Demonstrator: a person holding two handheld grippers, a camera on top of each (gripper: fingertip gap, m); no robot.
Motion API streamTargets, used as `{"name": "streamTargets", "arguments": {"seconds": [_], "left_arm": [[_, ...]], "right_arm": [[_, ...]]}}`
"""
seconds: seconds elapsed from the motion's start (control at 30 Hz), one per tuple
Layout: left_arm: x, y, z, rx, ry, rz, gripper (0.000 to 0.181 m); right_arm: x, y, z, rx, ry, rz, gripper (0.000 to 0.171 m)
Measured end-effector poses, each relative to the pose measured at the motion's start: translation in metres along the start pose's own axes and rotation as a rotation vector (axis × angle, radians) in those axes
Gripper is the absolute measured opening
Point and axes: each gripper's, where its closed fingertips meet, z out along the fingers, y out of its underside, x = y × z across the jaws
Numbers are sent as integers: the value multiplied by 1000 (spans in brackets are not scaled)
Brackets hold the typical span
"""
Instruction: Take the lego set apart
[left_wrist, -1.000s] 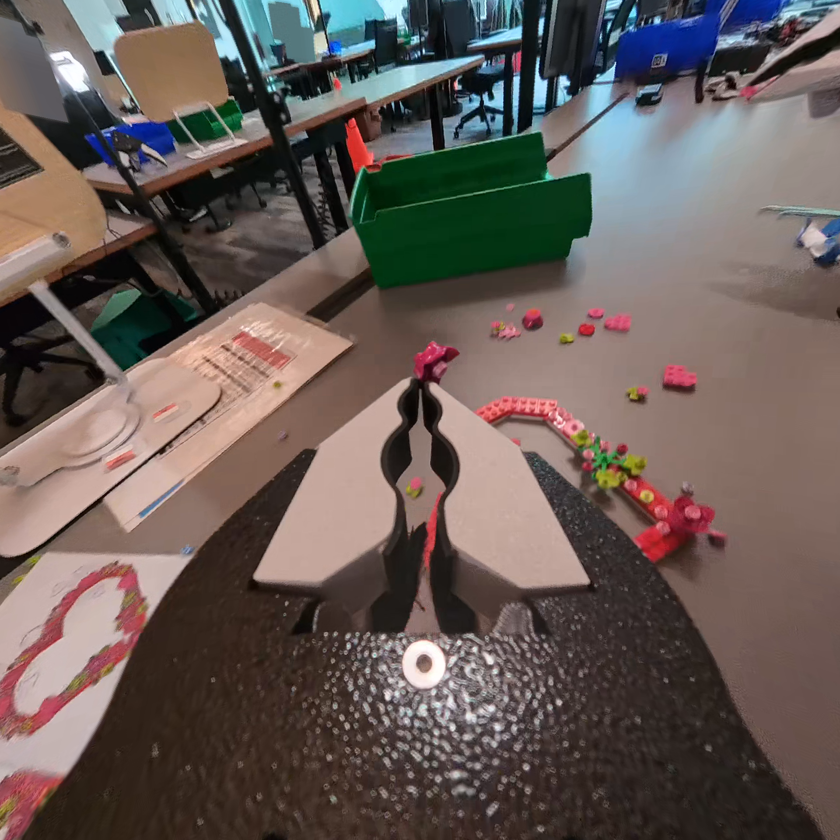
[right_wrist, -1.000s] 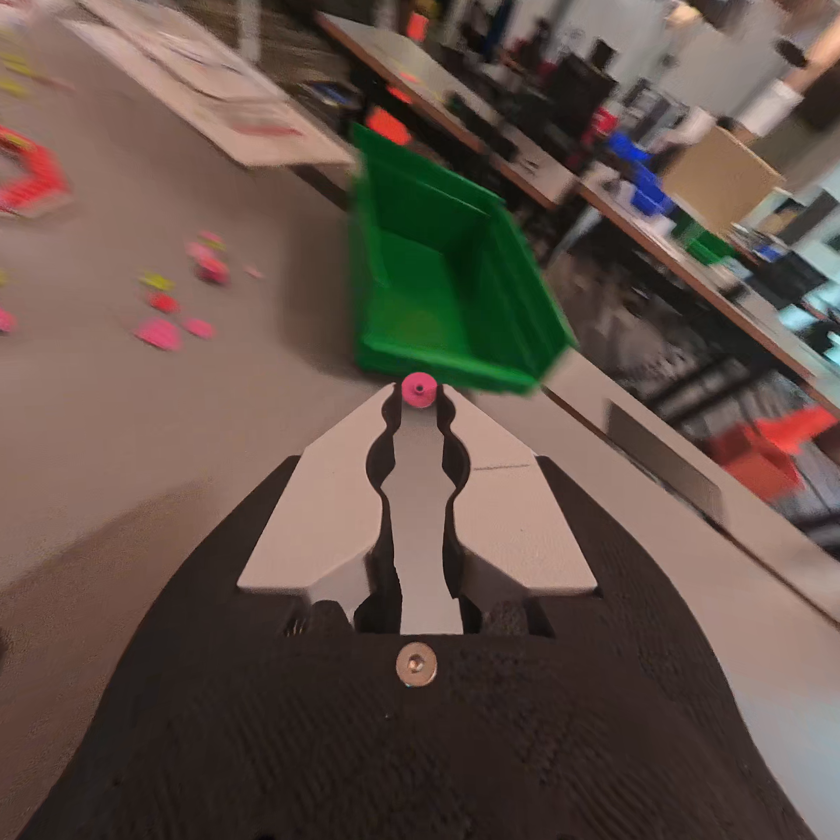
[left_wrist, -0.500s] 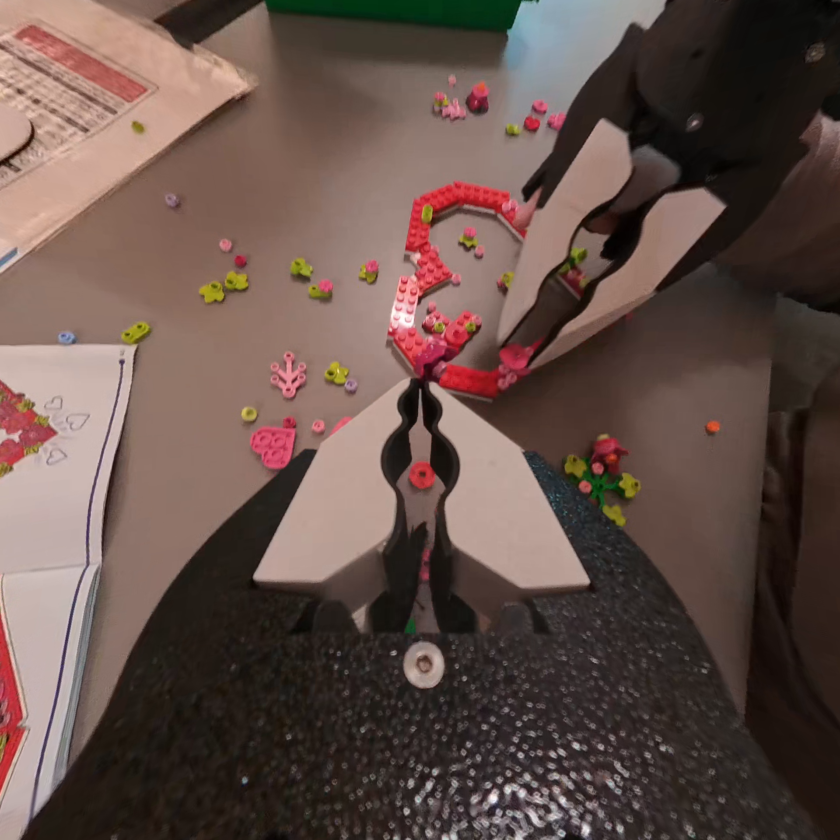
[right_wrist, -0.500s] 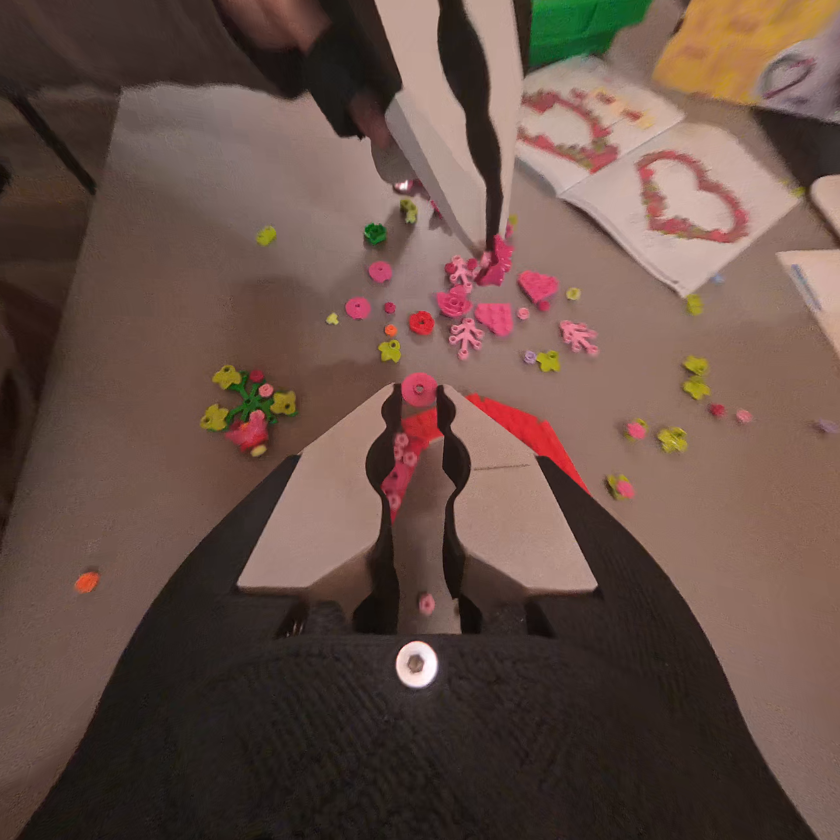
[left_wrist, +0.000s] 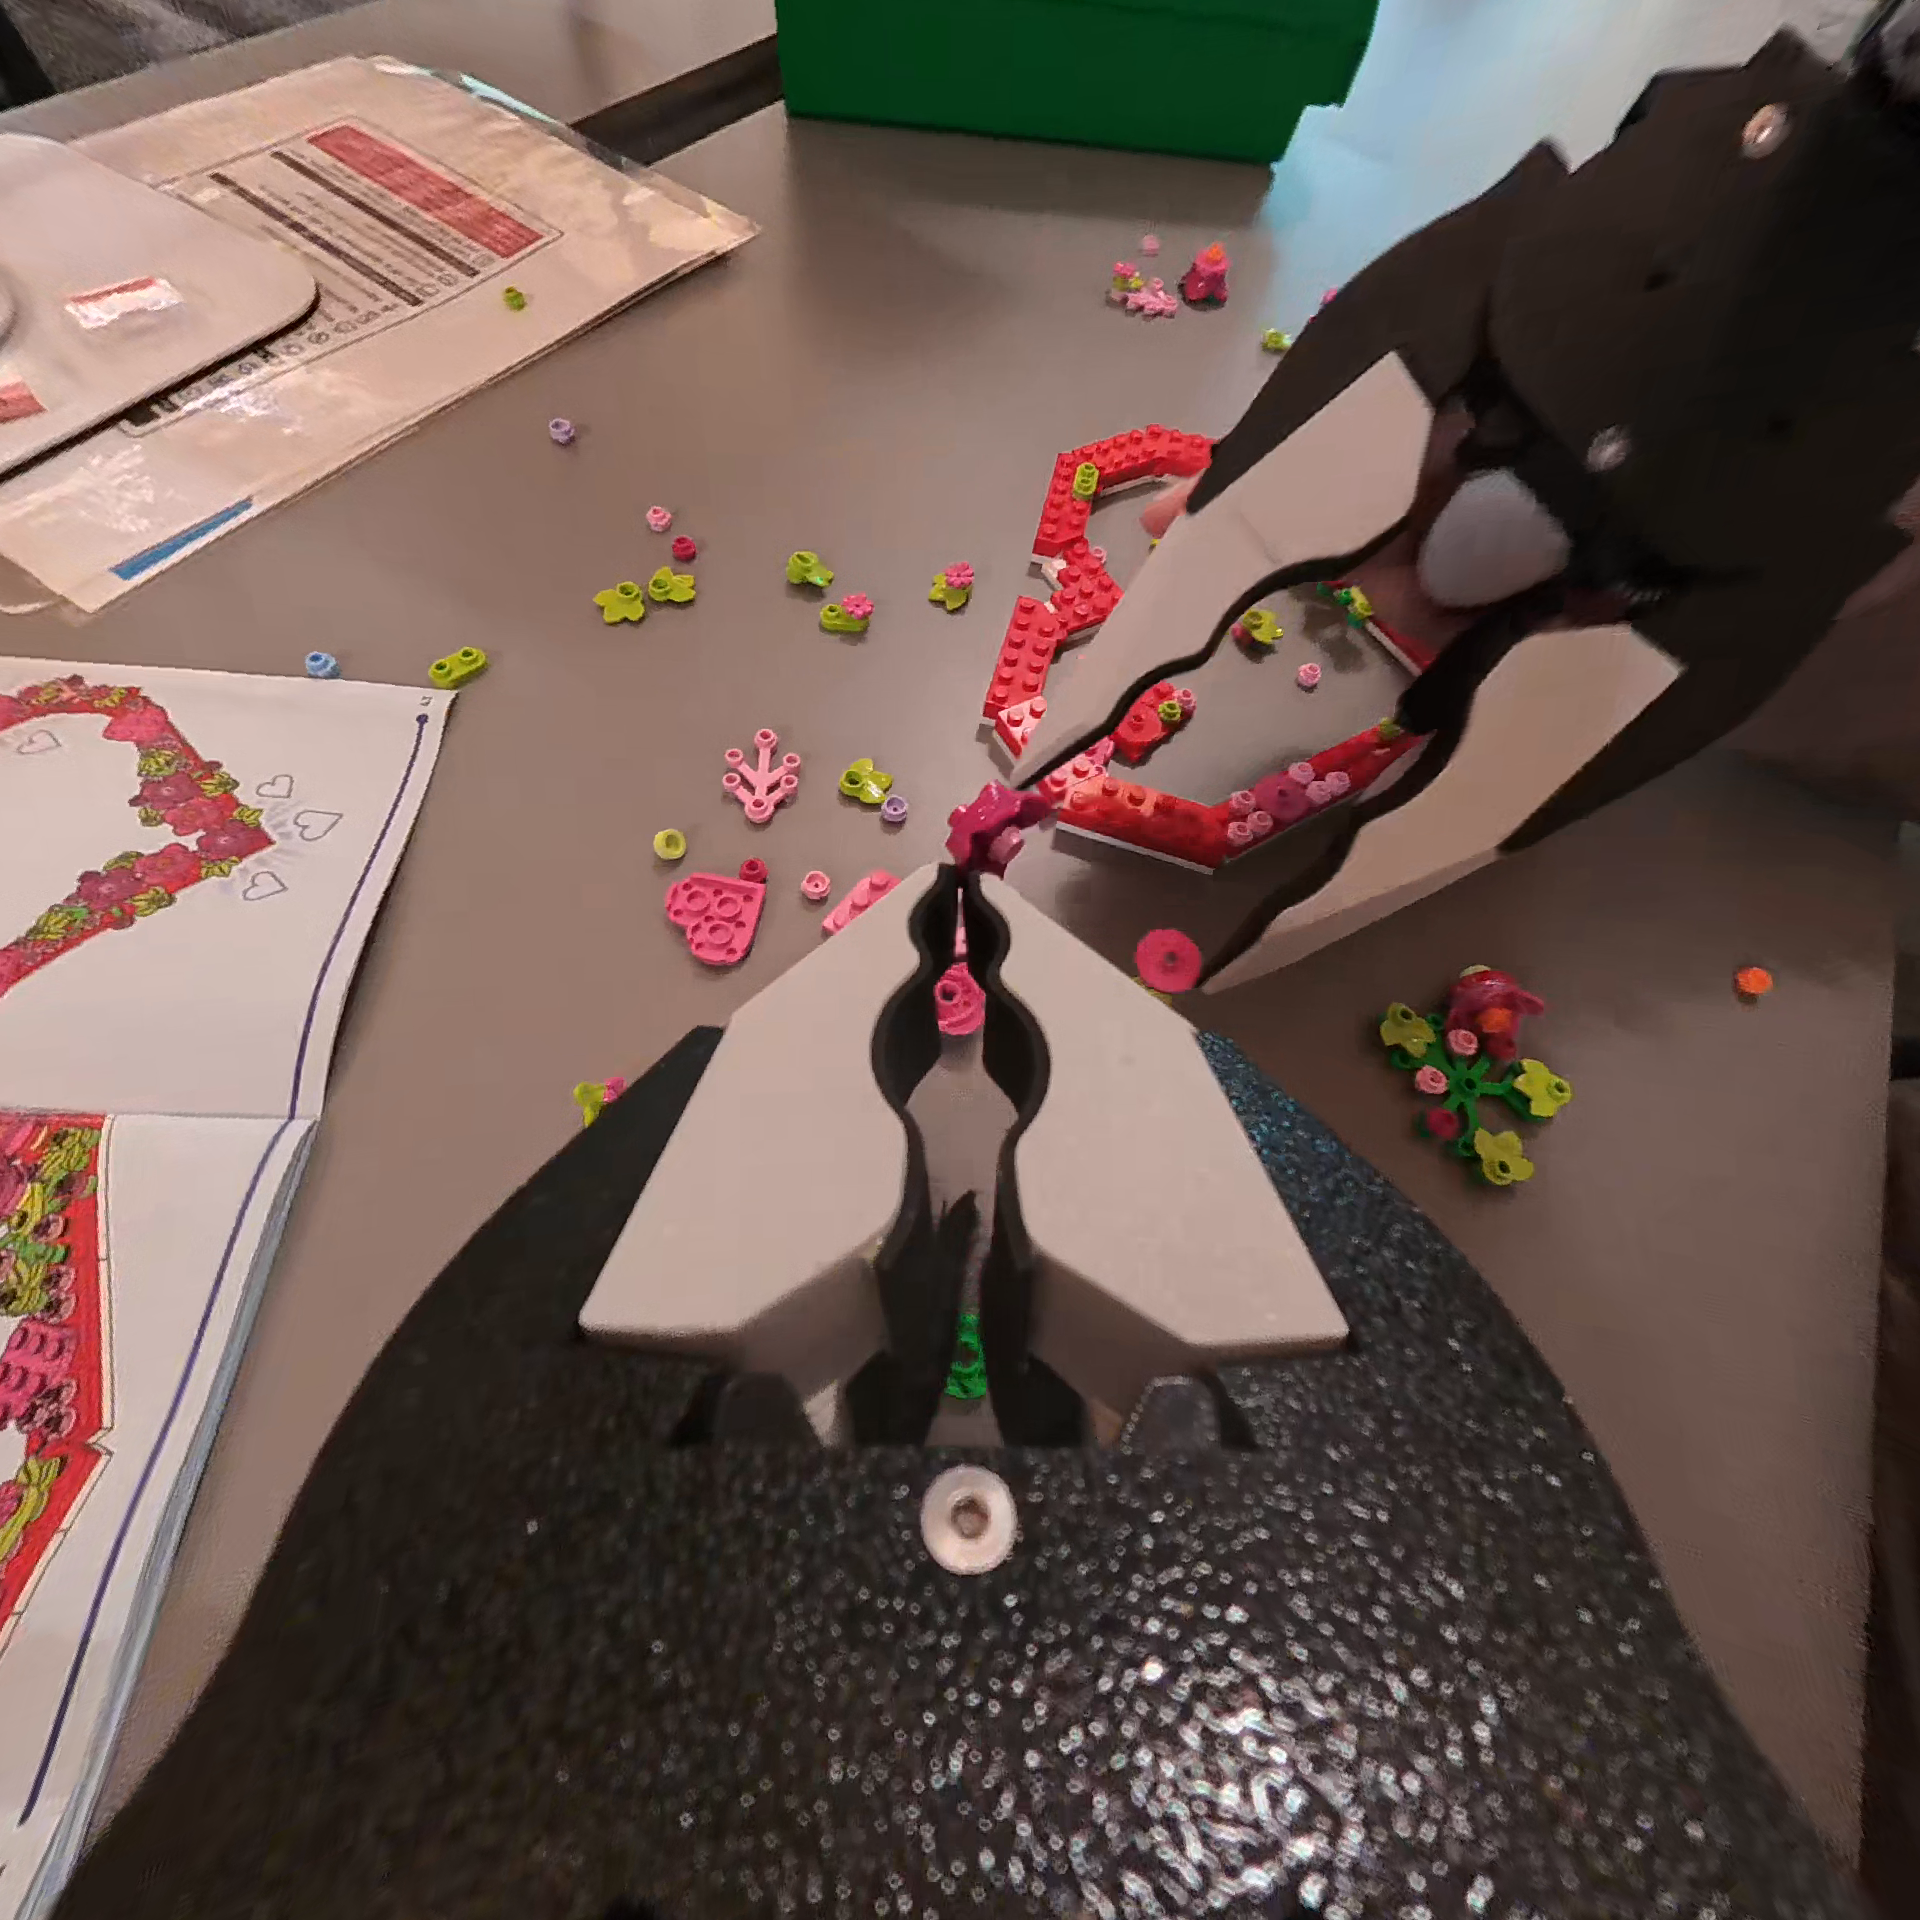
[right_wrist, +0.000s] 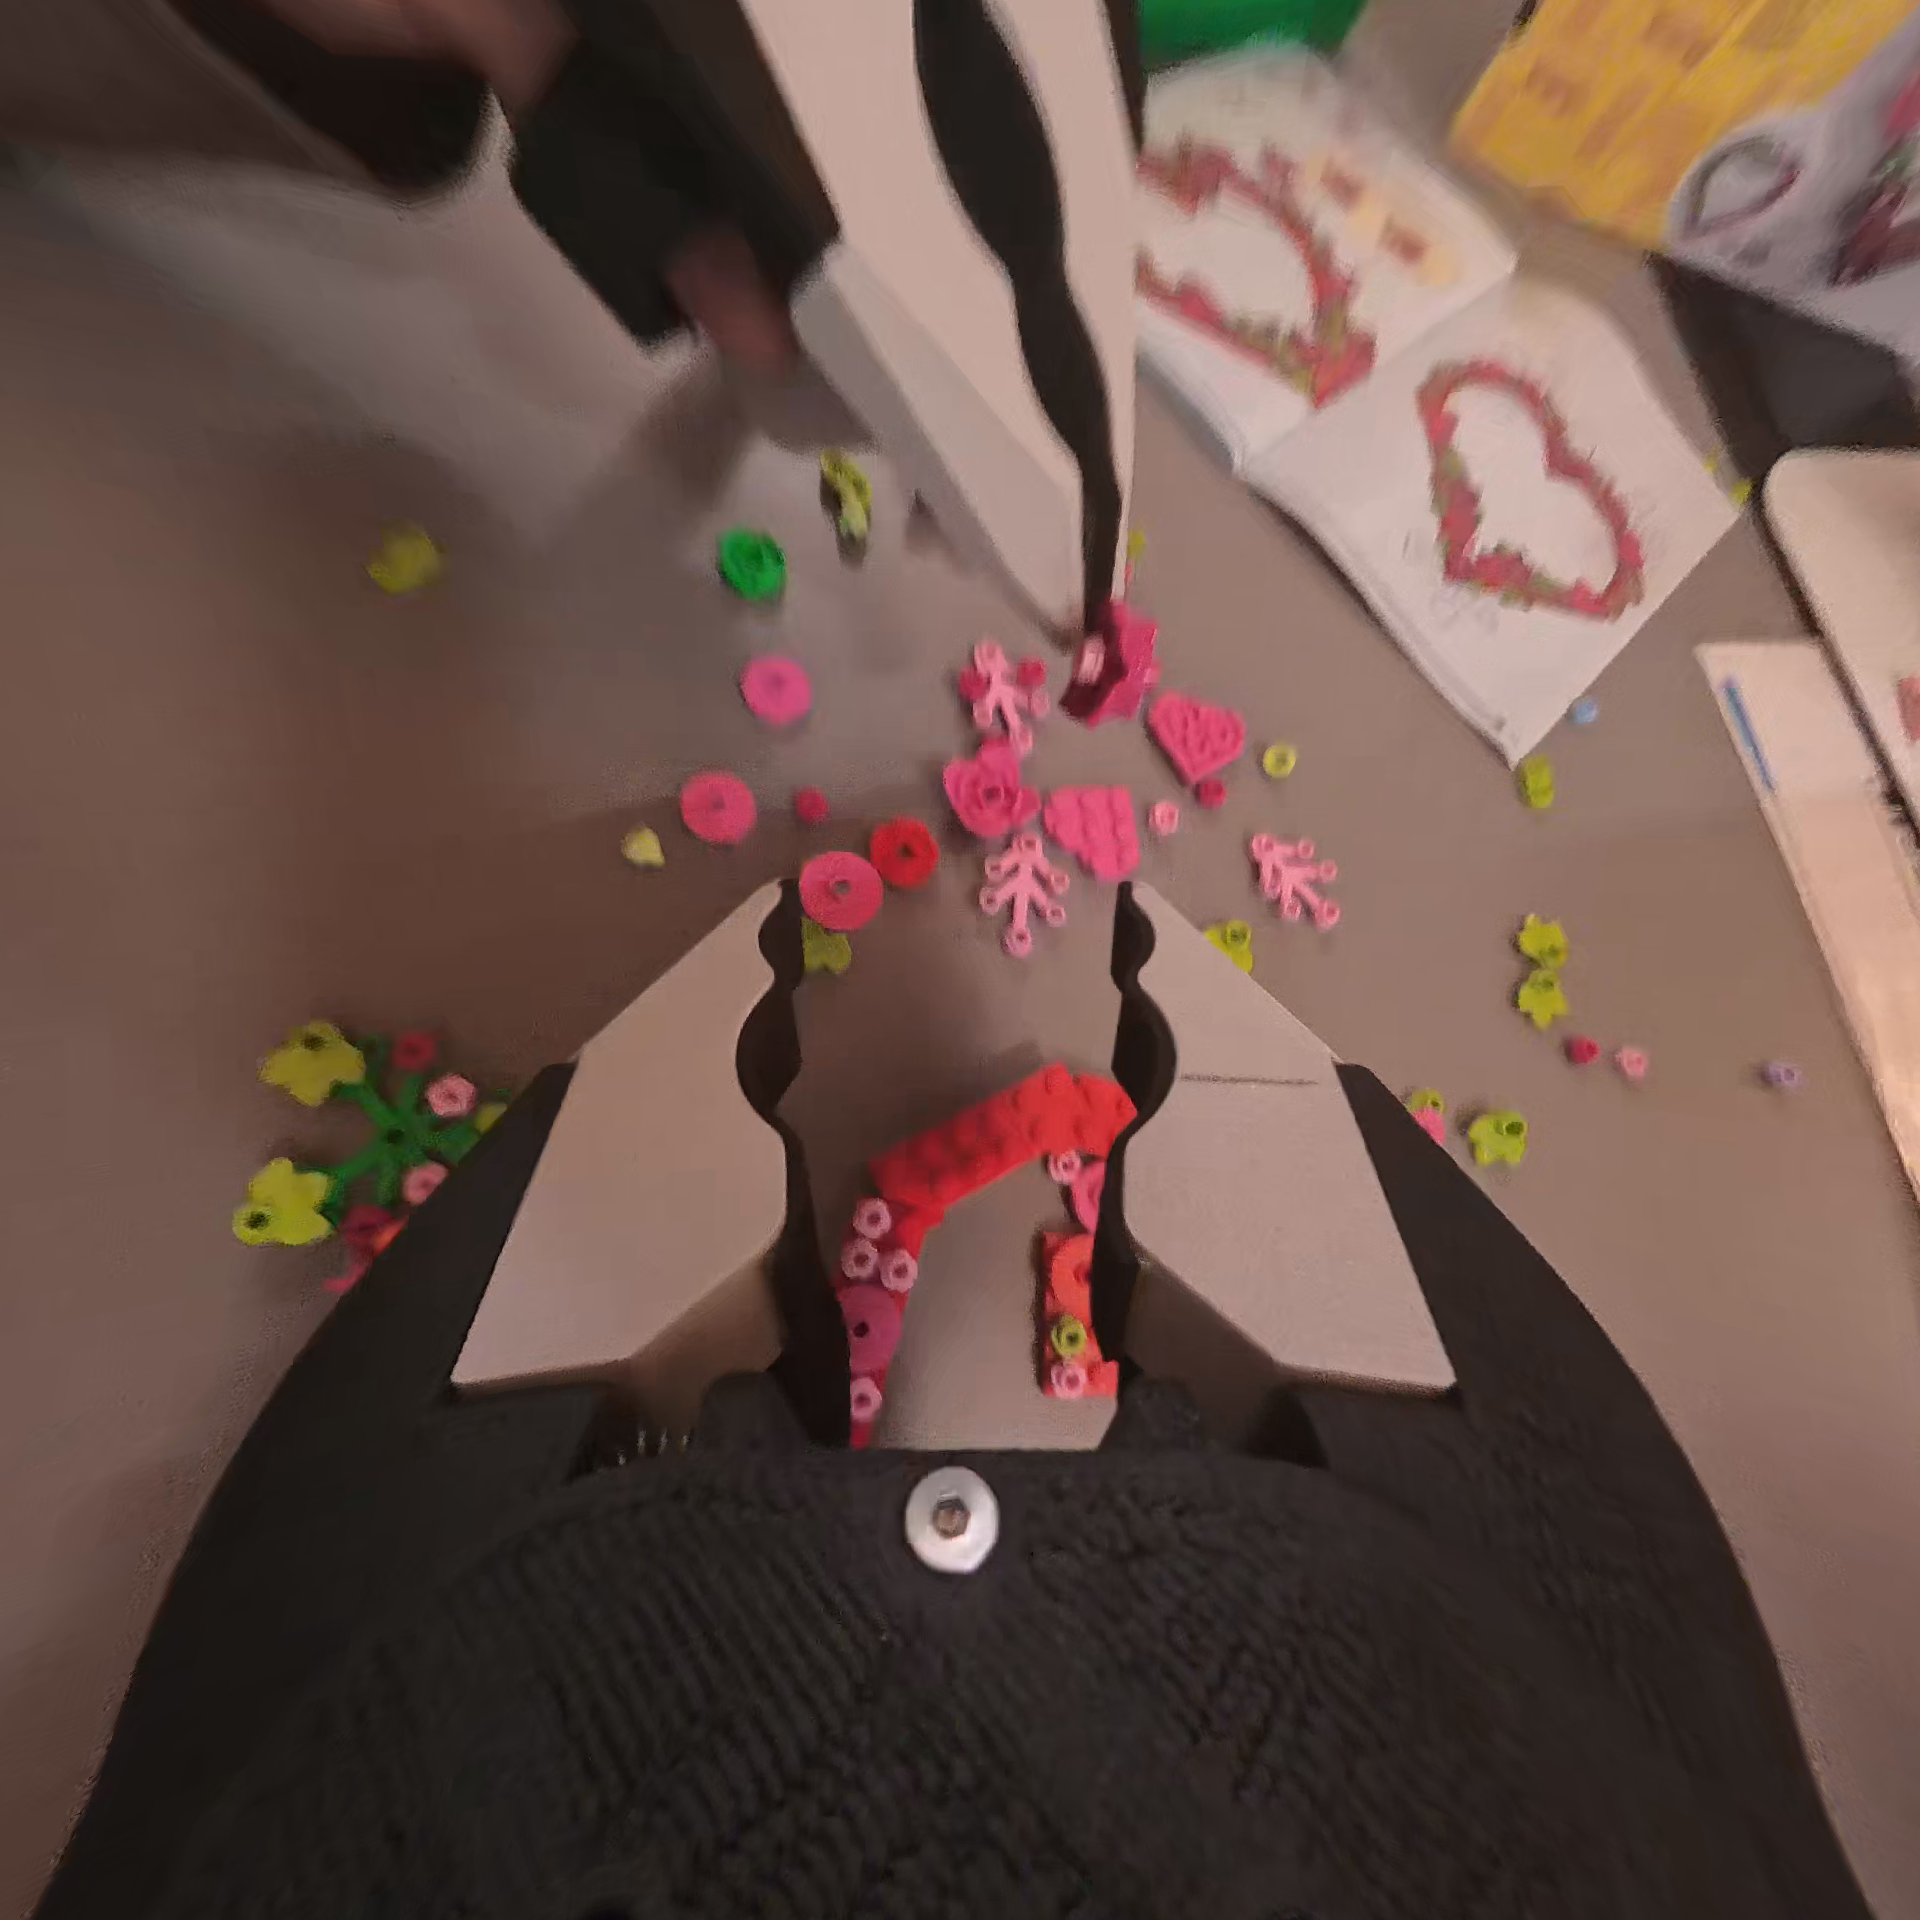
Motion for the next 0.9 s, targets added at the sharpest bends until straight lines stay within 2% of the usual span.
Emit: {"name": "streamTargets", "arguments": {"seconds": [0.07, 0.27, 0.43, 0.67, 0.77, 0.87, 0.9], "left_arm": [[0, 3, 2, -11, 14, -16, 0], [-2, 3, 3, -18, 18, -27, 0], [7, -5, 5, -10, 55, -4, 0], [27, -16, 6, 38, 133, -15, 0], [41, -21, -1, 91, 194, 81, 0], [56, -46, -18, 312, 240, 156, 0], [55, -56, -24, 394, 208, 181, 23]], "right_arm": [[5, 19, 10, -111, 28, -15, 64], [16, -4, -4, 11, 109, 6, 79], [14, -33, -21, 263, 50, 124, 33], [21, -36, -34, 332, 103, 95, 7], [13, -40, -46, 403, -44, 187, 7], [11, -56, -72, 598, -259, 391, 6], [11, -60, -81, 659, -334, 456, 6]]}}
